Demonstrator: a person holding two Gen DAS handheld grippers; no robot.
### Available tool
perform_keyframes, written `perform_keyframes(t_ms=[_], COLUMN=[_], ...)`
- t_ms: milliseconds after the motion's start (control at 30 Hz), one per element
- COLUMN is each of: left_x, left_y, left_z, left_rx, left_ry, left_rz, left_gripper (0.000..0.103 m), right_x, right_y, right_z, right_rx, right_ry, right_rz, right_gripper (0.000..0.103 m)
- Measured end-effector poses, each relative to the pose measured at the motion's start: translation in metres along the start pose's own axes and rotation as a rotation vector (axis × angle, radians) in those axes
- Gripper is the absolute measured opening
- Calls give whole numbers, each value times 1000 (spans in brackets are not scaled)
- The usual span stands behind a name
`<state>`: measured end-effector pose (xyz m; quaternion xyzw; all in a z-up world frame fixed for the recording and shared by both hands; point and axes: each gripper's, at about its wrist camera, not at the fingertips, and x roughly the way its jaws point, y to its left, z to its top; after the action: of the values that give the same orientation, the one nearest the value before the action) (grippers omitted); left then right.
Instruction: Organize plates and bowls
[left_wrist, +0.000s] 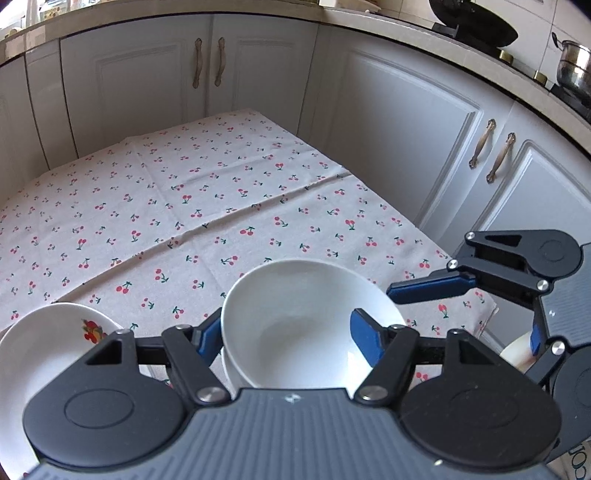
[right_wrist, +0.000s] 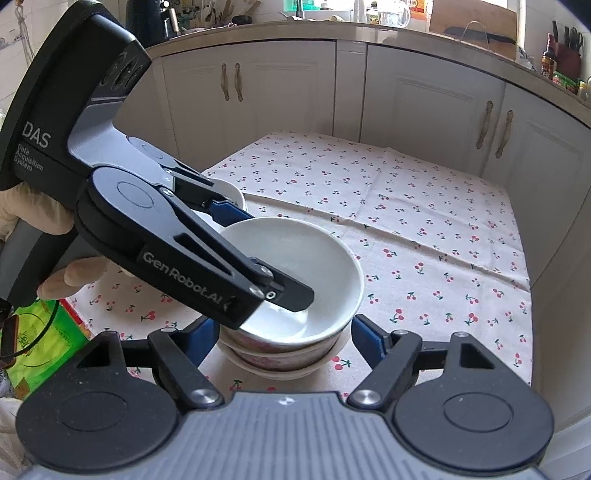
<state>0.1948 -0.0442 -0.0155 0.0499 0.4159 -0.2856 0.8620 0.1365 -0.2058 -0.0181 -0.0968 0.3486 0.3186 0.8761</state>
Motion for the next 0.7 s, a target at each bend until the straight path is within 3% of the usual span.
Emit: perform_keyframes(t_ms=[267,700], left_x=[-11,-18], left_y=[4,49], left_z=[-5,-33], left_rx=[41,-102], left_ry=[-66,-98], left_rz=[42,29], left_gripper=[72,72], right_x=[-10,-15], right_y=[-2,-1], right_z=[2,-8], right_rx=[8,35], right_ry=[-50,-63], right_rz=[1,53], right_gripper=[94,94])
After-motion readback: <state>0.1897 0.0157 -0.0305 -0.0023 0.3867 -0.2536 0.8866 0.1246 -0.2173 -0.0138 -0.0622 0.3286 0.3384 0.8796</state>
